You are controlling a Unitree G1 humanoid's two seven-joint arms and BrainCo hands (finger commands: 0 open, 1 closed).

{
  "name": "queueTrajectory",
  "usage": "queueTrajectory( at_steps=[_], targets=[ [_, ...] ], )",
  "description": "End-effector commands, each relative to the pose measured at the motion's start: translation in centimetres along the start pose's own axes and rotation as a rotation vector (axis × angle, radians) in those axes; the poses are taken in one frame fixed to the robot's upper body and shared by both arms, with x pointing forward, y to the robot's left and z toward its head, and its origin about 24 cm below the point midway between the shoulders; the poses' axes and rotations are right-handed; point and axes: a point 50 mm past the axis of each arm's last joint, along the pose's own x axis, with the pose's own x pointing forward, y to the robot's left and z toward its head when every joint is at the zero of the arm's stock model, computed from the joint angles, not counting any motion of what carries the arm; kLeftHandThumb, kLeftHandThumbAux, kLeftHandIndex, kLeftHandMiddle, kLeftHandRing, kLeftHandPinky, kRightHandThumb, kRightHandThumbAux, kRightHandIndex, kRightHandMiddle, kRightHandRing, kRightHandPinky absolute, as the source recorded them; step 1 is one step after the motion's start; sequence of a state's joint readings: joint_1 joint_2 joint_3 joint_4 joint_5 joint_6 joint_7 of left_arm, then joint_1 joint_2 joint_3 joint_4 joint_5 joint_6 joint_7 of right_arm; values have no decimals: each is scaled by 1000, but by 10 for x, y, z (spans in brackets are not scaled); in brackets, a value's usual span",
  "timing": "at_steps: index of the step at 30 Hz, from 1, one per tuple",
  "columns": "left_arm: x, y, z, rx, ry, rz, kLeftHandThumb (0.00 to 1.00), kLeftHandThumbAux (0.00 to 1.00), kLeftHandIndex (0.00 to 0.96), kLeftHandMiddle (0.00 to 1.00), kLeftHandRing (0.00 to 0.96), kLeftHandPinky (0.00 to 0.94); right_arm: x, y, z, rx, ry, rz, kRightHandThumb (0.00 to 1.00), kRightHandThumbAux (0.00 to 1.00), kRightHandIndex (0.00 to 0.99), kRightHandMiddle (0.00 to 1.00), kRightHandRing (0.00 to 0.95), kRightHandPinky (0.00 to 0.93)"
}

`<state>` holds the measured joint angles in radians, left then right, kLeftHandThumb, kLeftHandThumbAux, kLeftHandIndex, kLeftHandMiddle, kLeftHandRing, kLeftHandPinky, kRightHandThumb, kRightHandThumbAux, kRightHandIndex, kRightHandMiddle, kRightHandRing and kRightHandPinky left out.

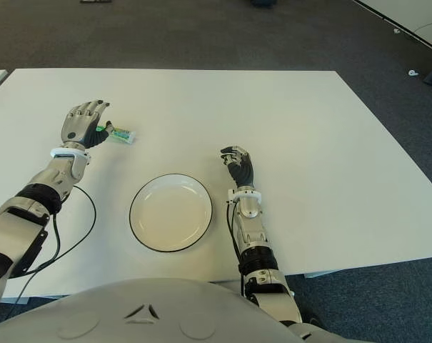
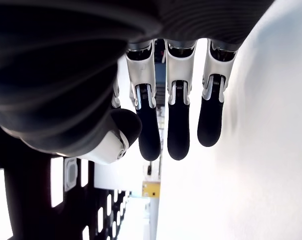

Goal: Put the toothpaste on the table into the plate.

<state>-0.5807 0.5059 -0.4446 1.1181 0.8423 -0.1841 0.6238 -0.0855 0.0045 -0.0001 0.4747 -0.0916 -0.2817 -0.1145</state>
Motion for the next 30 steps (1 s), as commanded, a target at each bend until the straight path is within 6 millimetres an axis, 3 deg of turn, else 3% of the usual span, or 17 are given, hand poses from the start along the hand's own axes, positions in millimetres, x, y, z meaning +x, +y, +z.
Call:
queueTrajectory(
  at_steps=[1,15,30],
  targets=[
    [7,4,-6,128,-43,-59,570,255,1,5,6,11,-1,1,-1,4,4,-4,710,733,417,407,399,414],
    [8,5,-15,325,-164,-173,504,175,0,0,0,0,-3,-1,-1,8,-1,-6,710,732,419,417,409,424],
    [-1,-3,-19,544,-388,-372,510,180,0,0,0,0,-5,-2,-2,13,2,-19,710,732,419,422,413,425]
  ],
)
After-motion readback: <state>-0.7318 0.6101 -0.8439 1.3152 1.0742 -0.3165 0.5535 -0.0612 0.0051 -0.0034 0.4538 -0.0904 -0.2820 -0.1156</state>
